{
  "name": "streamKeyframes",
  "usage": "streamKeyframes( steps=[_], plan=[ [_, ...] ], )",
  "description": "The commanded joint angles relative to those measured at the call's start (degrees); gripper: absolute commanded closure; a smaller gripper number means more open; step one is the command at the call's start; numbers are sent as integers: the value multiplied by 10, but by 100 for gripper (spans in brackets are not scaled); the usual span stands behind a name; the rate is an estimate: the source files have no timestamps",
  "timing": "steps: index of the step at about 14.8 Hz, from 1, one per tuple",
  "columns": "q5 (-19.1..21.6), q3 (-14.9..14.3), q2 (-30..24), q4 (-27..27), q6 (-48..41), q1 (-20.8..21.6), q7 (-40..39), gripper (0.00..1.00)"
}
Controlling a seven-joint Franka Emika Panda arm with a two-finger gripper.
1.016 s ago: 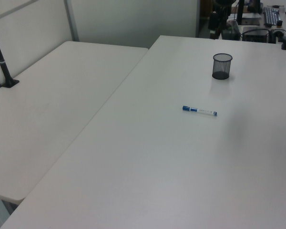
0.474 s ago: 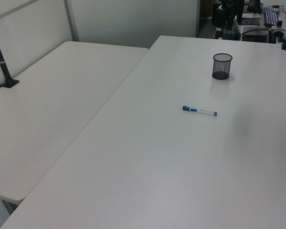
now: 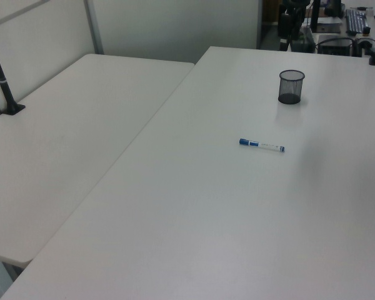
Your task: Remove the marker
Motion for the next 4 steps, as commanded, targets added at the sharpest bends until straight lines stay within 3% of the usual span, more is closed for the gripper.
streamKeyframes(
  steps=[1, 4],
  plan=[
    [2, 1, -2, 2, 7, -1, -8, 0],
    [4, 2, -3, 1, 6, -2, -11, 0]
  ],
)
